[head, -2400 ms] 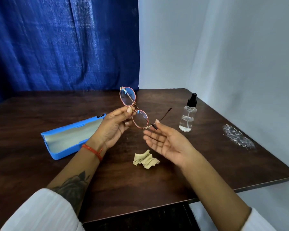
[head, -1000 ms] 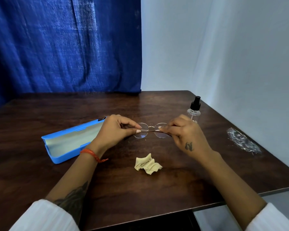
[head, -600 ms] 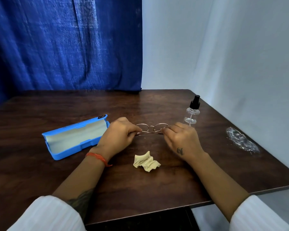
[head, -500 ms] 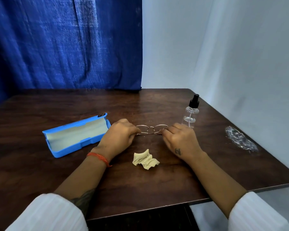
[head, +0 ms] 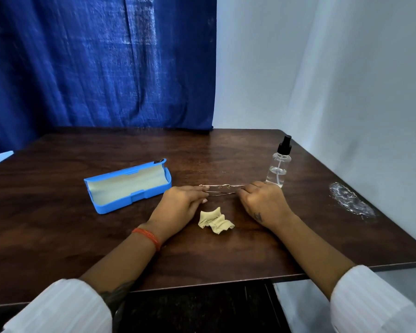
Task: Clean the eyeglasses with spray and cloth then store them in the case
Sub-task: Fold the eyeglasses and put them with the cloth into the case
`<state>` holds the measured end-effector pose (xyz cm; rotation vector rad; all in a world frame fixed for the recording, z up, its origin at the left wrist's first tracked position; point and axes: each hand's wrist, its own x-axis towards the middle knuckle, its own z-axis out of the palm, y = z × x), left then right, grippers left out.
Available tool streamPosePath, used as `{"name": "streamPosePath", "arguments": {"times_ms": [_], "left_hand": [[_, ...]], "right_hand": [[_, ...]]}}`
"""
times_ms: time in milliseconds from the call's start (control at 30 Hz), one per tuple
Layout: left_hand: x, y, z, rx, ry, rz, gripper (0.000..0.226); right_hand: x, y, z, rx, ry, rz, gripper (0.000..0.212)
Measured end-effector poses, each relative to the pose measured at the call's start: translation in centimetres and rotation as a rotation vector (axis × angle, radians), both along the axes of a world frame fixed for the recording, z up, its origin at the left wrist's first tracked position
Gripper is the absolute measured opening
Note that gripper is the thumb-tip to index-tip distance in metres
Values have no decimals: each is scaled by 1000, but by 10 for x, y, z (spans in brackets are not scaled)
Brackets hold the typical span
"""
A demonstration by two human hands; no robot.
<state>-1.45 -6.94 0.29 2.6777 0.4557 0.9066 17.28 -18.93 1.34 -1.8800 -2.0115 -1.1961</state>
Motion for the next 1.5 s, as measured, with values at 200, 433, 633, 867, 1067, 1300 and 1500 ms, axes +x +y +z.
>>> {"name": "streamPosePath", "arguments": {"times_ms": [200,433,633,867,1067,1300,1500], "left_hand": [[-13,-4,2,-78,37,-92,29],[-21,-6,-1,-23,217,-38,34],[-20,-8,0,8,238,-11,34],[-29,-5,2,47,157,5,41],[-67,16,18,253,69,125,55],[-133,58,31,213,-16,404,79],[-148,75,15,-341,-222,373,107]], "right_hand": [[1,2,0,-30,29,-3,25],[2,2,-3,-82,23,-37,21],[0,-3,-8,-26,139,-31,23],[-31,-12,3,211,680,36,19],[-63,20,33,18,970,160,43],[-109,89,48,-193,847,265,59],[-118,140,45,-447,678,147,47]]}}
